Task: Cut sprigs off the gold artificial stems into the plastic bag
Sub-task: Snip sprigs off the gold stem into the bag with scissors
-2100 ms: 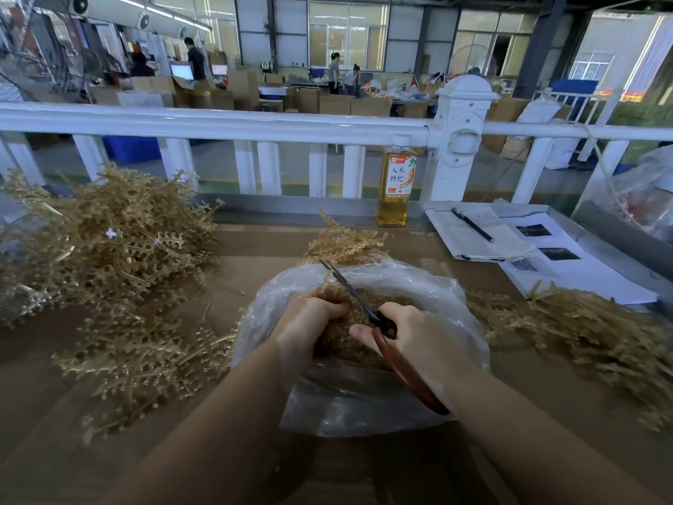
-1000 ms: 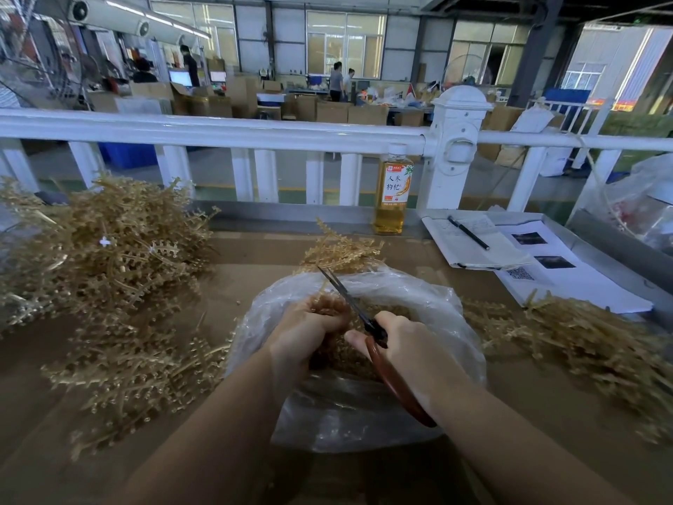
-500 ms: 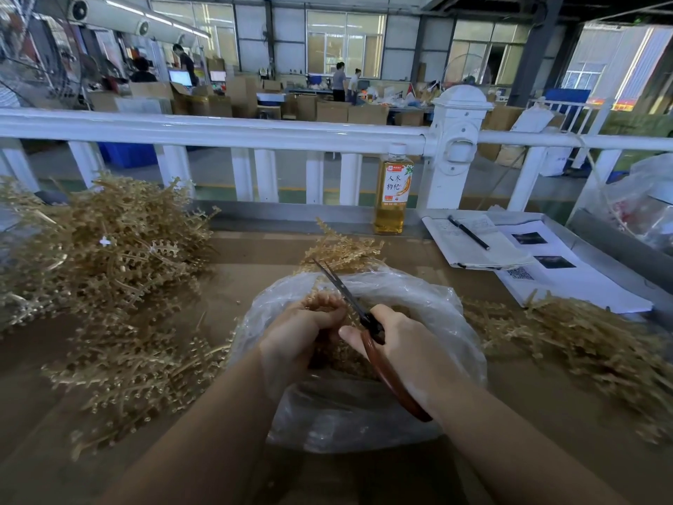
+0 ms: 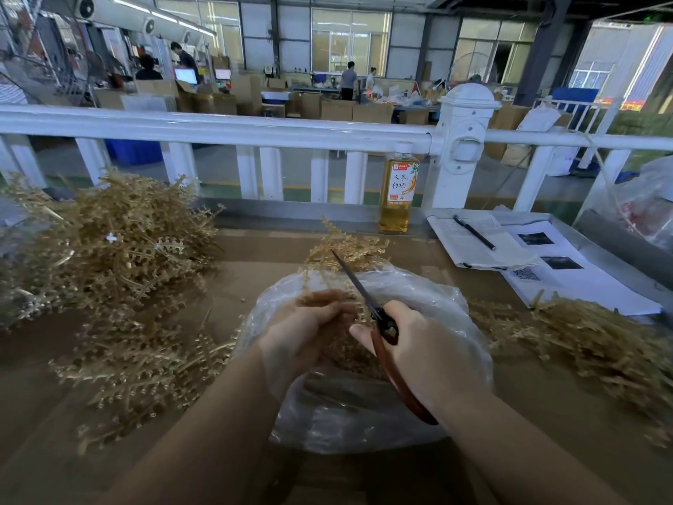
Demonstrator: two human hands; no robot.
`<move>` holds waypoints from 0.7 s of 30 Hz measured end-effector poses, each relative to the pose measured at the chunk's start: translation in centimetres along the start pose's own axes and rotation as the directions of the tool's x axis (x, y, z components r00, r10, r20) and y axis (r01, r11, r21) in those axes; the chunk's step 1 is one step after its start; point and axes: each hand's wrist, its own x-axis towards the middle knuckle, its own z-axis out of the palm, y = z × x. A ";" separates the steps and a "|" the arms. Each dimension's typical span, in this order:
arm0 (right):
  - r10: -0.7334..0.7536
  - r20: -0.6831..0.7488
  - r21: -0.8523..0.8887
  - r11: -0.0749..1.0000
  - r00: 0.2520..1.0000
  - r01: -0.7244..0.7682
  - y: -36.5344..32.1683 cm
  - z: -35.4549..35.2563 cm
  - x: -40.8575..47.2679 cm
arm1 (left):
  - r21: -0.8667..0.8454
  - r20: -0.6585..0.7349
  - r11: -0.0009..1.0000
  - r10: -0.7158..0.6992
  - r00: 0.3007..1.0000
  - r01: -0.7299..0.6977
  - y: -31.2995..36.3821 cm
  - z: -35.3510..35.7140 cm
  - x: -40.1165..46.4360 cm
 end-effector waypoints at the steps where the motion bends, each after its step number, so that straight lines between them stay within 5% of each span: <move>1: -0.014 0.004 0.027 1.000 1.000 0.013 0.0 0.1 -0.1 | -0.010 -0.020 1.000 0.010 1.000 -0.010 0.1 0.1 -0.1; 10: -0.052 -0.174 0.047 0.997 0.983 0.061 0.2 0.4 -0.6 | -0.114 -0.150 0.988 0.084 0.985 -0.101 0.0 -0.3 0.3; 16: -0.042 0.107 0.103 0.994 0.993 0.031 0.6 1.2 0.3 | -0.063 -0.150 0.993 0.089 0.985 -0.100 -0.4 -0.5 0.3; 21: -0.030 0.209 0.128 0.992 0.977 0.003 1.4 1.4 0.4 | -0.195 -0.137 0.978 0.040 0.990 -0.067 -0.1 -0.5 0.4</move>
